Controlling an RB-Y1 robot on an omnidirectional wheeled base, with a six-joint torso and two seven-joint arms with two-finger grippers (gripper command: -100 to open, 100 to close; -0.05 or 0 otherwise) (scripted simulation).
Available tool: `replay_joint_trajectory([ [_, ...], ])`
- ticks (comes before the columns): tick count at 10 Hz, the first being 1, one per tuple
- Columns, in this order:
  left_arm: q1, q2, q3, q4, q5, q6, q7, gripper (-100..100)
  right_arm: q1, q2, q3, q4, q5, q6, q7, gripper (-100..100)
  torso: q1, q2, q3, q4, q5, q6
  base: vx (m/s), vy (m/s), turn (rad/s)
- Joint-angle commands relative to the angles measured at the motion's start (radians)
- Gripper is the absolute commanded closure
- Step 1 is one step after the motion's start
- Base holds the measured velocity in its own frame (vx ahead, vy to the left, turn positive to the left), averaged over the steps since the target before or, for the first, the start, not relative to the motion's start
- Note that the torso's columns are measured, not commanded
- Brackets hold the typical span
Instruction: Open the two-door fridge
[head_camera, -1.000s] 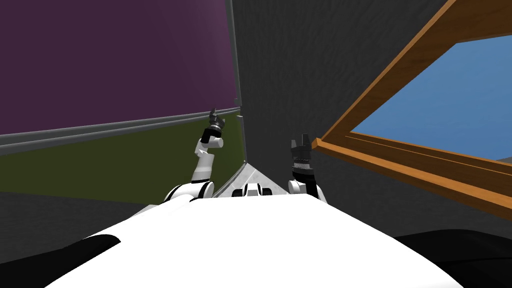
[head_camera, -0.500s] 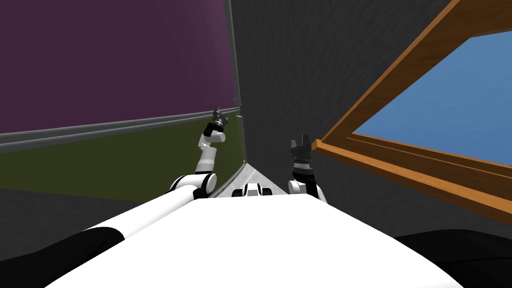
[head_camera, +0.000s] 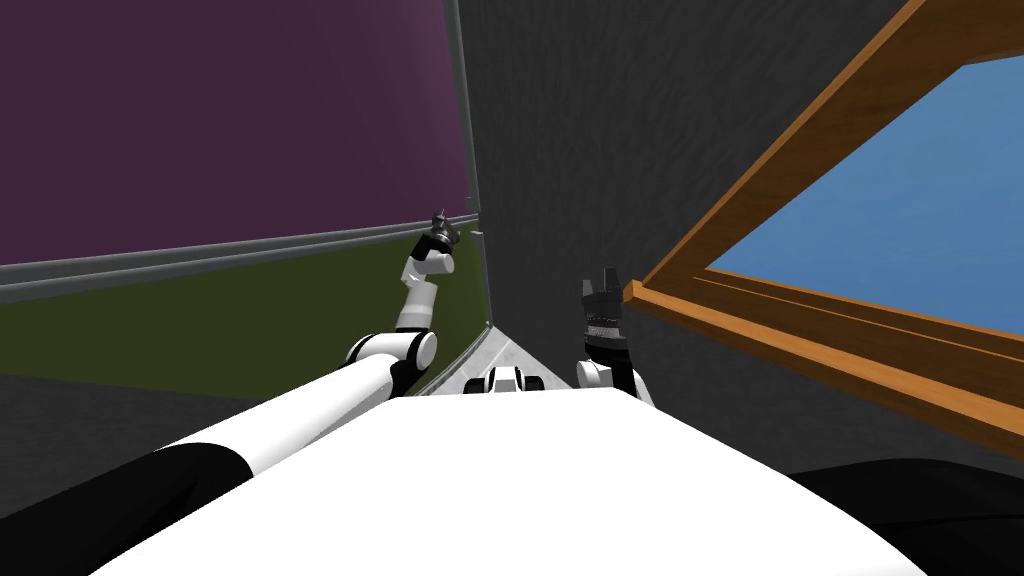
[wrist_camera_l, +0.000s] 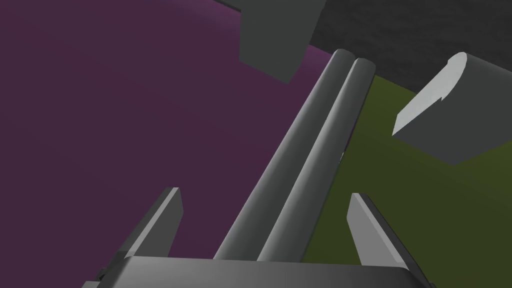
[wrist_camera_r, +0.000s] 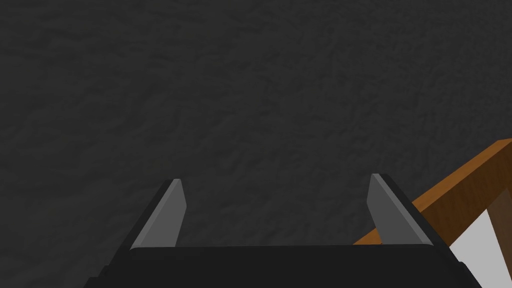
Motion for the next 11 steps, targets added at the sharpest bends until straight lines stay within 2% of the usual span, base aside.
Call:
replay_joint_trajectory([
  [1,-0.07,0.006,0.01,0.074,0.013,0.043,0.012,-100,0.0,0.0,0.0,0.0,0.0,0.0,0.0,0,0.0,0.0,0.0,0.0,0.0,0.0,0.005,-0.04,0.047],
  [3,-0.089,0.006,0.01,0.098,0.013,0.043,0.012,-100,0.0,0.0,0.0,0.0,0.0,0.0,0.0,0,-0.001,-0.001,-0.001,0.0,0.0,0.0,0.006,-0.03,0.013],
  [4,-0.134,0.009,0.018,0.139,0.021,0.071,0.02,-100,0.0,0.0,0.0,0.0,0.0,0.0,0.0,0,0.001,-0.001,-0.001,0.0,0.0,0.0,0.009,-0.029,0.054],
  [5,-0.142,0.009,0.018,0.153,0.021,0.071,0.02,-100,0.0,0.0,0.0,0.0,0.0,0.0,0.0,0,0.0,-0.002,-0.001,0.0,0.0,0.0,0.005,-0.032,0.024],
  [6,-0.185,0.013,0.025,0.197,0.028,0.097,0.027,-100,0.0,0.0,0.0,0.0,0.0,0.0,0.0,0,0.0,-0.003,-0.002,-0.001,0.0,0.001,0.01,-0.037,0.032],
  [7,-0.194,0.013,0.025,0.206,0.028,0.097,0.027,-100,0.0,0.0,0.0,0.0,0.0,0.0,0.0,0,-0.001,-0.003,-0.002,-0.001,0.0,0.0,0.014,-0.039,0.023],
  [8,-0.235,0.017,0.031,0.246,0.035,0.122,0.033,-100,0.0,0.0,0.0,0.0,0.0,0.0,0.0,0,-0.001,-0.002,-0.001,-0.001,0.0,0.0,0.011,-0.045,0.042],
  [9,-0.243,0.017,0.031,0.257,0.035,0.122,0.033,-100,0.0,0.0,0.0,0.0,0.0,0.0,0.0,0,-0.001,0.0,0.0,0.0,0.0,0.0,0.013,-0.04,0.021],
  [10,-0.28,0.021,0.037,0.291,0.042,0.146,0.039,-100,0.0,0.0,0.0,0.0,0.0,0.0,0.0,0,0.0,0.0,0.0,0.0,0.0,0.0,0.017,-0.039,0.039],
  [11,-0.289,0.021,0.037,0.305,0.042,0.146,0.039,-100,0.0,0.0,0.0,0.0,0.0,0.0,0.0,0,0.0,0.0,0.0,0.0,0.0,0.0,0.012,-0.031,0.021],
])
